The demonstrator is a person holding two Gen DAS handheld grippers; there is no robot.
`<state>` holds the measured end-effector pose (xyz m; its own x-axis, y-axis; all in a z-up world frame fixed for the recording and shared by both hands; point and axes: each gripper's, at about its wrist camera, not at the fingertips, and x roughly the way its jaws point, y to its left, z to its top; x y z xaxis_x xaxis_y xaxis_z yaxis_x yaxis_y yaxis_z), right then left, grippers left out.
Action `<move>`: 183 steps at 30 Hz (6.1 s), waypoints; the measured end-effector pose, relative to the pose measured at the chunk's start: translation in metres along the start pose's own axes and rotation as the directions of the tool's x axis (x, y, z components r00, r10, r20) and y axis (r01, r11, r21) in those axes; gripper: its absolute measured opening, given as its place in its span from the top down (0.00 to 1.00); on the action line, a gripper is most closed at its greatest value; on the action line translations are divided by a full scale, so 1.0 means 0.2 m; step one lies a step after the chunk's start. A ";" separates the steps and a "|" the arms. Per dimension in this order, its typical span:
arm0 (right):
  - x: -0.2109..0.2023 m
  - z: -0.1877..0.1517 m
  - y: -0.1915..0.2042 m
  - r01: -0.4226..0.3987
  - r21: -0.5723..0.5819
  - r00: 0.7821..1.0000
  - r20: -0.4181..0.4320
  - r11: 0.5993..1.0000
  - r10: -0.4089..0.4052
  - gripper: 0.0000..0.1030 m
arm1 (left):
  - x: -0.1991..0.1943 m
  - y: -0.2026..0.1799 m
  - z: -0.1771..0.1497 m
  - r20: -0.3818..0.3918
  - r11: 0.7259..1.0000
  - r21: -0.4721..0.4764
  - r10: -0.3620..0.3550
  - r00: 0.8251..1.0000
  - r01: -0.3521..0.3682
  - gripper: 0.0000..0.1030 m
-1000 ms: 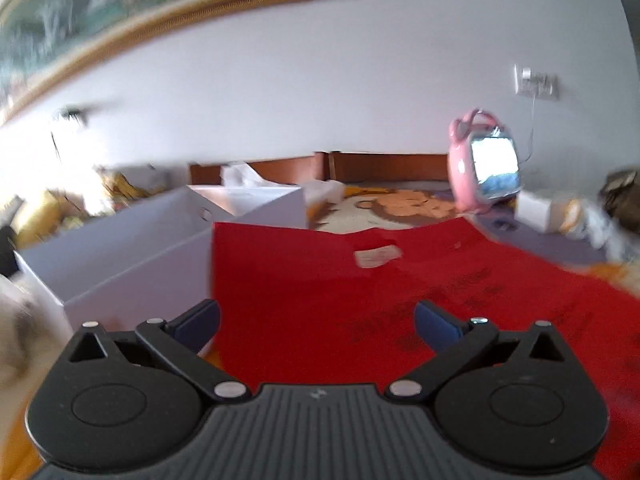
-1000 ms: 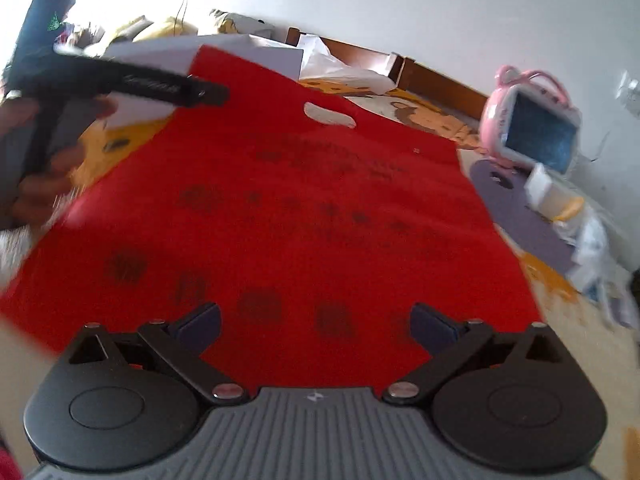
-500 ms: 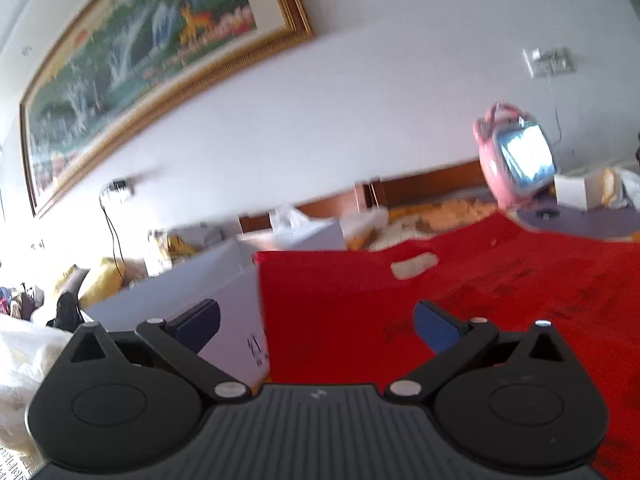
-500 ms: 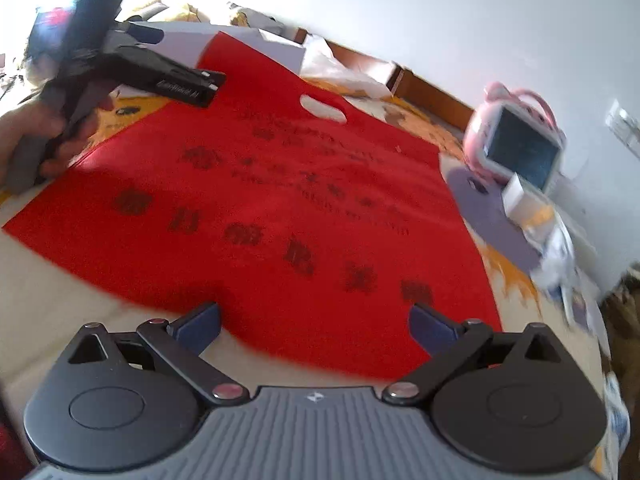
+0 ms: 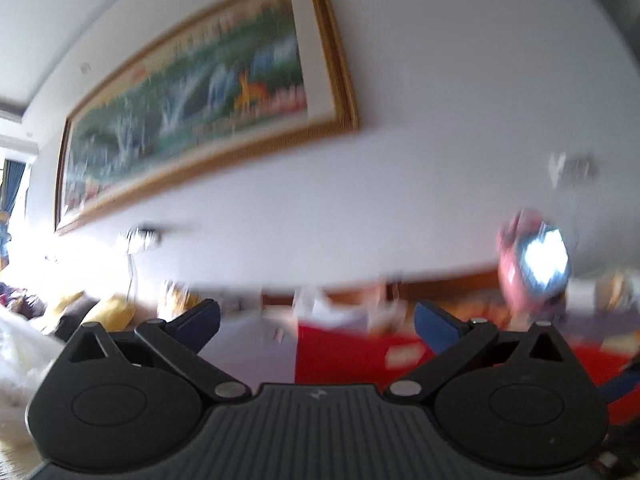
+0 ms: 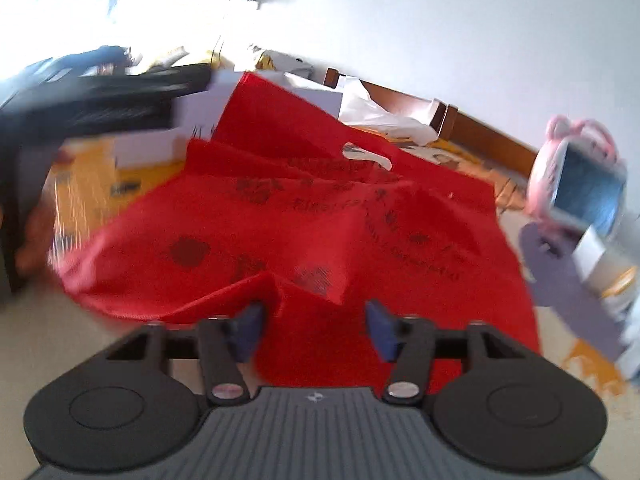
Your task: Fold shopping bag
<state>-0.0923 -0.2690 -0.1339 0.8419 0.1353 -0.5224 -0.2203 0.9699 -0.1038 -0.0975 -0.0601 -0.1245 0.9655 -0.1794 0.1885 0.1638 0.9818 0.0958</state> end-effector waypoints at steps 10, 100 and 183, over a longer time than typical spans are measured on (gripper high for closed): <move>-0.21 0.16 -0.12 -0.013 0.108 0.914 0.406 0.994 -0.032 0.28 | 0.26 -0.15 -0.05 -0.293 0.963 0.258 0.147 0.945 -0.070 0.00; -0.20 -0.39 -0.69 -0.350 0.784 0.936 0.264 0.512 0.235 0.80 | 0.56 -0.45 -0.17 -0.591 0.828 0.242 -0.287 0.754 0.505 0.00; -0.53 -0.50 -0.80 -0.107 0.845 0.992 0.057 0.525 0.110 0.72 | 0.22 -0.69 -0.01 -0.538 0.706 0.377 -0.360 0.762 0.599 0.33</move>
<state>-0.1962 -0.4590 -0.1471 0.8391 0.2529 -0.4816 0.2106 0.6653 0.7163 -0.0777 -0.2040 -0.1311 0.7859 -0.4567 -0.4168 0.6181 0.5624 0.5492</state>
